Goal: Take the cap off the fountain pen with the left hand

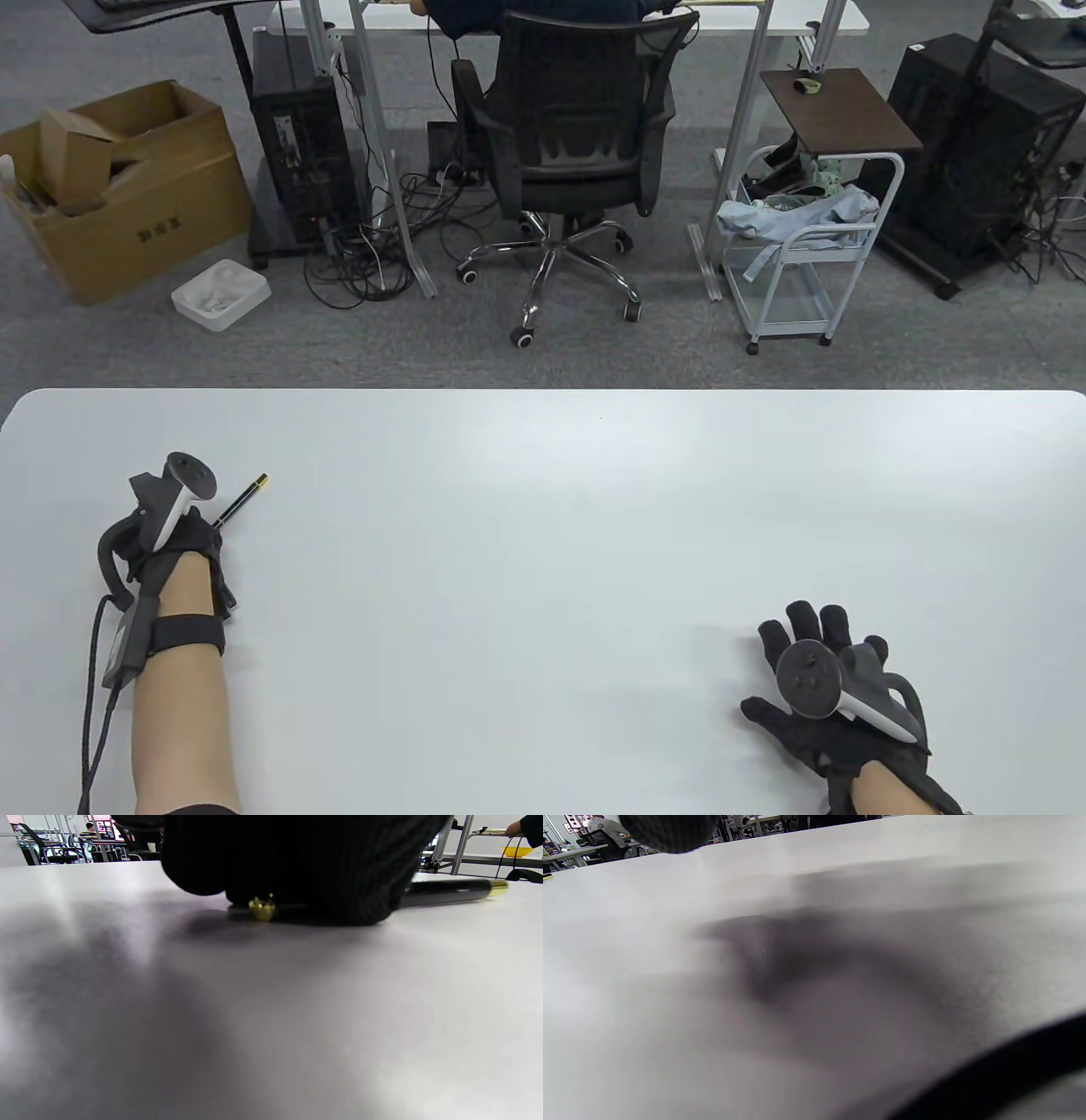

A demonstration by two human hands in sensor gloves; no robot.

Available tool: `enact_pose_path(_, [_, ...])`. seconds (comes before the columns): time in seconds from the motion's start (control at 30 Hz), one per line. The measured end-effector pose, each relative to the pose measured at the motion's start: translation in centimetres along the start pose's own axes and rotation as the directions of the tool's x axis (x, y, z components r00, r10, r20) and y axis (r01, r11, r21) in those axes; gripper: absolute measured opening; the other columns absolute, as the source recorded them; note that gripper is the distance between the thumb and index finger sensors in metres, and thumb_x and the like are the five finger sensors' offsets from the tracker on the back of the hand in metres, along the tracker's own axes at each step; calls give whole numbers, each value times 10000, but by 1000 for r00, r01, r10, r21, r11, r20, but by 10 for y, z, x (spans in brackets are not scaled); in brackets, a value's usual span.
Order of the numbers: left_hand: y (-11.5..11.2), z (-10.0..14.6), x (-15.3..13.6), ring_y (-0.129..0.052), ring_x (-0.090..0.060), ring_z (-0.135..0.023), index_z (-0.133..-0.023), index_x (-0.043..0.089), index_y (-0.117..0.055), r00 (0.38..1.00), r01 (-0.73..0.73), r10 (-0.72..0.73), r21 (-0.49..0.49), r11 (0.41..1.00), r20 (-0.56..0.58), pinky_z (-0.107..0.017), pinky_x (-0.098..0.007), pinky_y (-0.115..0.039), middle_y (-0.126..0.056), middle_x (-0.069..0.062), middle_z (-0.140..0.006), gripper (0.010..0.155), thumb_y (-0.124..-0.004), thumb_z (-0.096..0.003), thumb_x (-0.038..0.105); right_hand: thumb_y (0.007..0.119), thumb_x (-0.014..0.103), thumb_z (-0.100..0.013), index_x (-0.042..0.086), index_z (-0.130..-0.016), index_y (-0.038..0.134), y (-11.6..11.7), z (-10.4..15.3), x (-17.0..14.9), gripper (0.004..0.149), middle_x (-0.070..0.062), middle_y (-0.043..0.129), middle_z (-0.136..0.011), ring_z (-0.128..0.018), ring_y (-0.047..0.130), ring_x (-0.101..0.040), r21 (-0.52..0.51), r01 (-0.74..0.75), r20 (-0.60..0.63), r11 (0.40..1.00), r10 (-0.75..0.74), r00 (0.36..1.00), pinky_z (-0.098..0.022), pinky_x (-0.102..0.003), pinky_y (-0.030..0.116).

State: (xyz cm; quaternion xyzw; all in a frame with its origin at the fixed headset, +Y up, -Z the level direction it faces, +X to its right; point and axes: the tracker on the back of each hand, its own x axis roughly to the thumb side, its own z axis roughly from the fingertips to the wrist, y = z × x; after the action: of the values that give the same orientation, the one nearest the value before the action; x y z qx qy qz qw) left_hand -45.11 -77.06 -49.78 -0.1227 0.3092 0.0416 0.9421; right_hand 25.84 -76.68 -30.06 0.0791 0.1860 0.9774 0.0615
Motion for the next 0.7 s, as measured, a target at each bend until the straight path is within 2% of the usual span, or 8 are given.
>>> enact_pose_path(0.13, [-3, 2, 9, -808, -408, -744, -881, 125, -807, 991, 121, -121, -9, 993, 59, -708, -671, -514, -855, -116, -863, 454, -835, -462, 296, 553, 569, -508, 150, -1017, 13, 1, 1, 4, 852, -106, -224, -986, -888, -189, -454, -6, -14, 20, 1000, 14, 1000, -549, -734, -29])
enact_pose_path(0.27, [-9, 4, 14, -770, -417, -767, -906, 122, -751, 984, 176, -176, -5, 984, 42, -708, -685, -475, -812, -119, -886, 466, -749, -455, 239, 541, 549, -514, 142, -1013, 11, 2, 1, 7, 834, -110, -219, -988, -889, -182, -456, -20, -34, 35, 999, 35, 999, -548, -735, -26])
enact_pose_path(0.4, [-11, 4, 14, -709, -431, -817, -925, 124, -699, 987, 160, -160, -32, 987, 25, -708, -705, -403, -754, -126, -915, 469, -694, -464, 213, 513, 512, -523, 145, -1000, -11, 3, 2, 8, 798, -114, -223, -983, -888, -181, -458, -26, -47, 34, 999, 48, 998, -546, -737, -25])
enact_pose_path(0.5, [-9, 6, 10, -717, -433, -849, -904, 146, -724, 989, 142, -141, -5, 990, 48, -694, -733, -378, -762, -116, -930, 459, -688, -451, 211, 501, 507, -523, 145, -997, -18, 0, 4, 8, 791, -116, -227, -981, -887, -185, -459, -37, -42, 29, 998, 43, 999, -546, -737, -27])
enact_pose_path(0.6, [1, 13, 4, -801, -444, -882, -897, 158, -727, 989, 132, -133, 16, 991, 58, -677, -753, -411, -826, -138, -925, 453, -678, -450, 213, 500, 508, -521, 144, -997, -18, -3, 6, 7, 791, -116, -226, -982, -887, -185, -459, -52, -25, 34, 998, 27, 999, -545, -738, -29])
enact_pose_path(0.7, [23, 30, 6, -896, -445, -879, -891, 158, -742, 991, 116, -119, 54, 992, 65, -648, -715, -546, -897, -122, -863, 450, -682, -449, 217, 497, 508, -521, 144, -993, -24, -4, 8, 6, 792, -122, -224, -983, -887, -182, -461, -52, -19, 35, 998, 21, 999, -545, -738, -26])
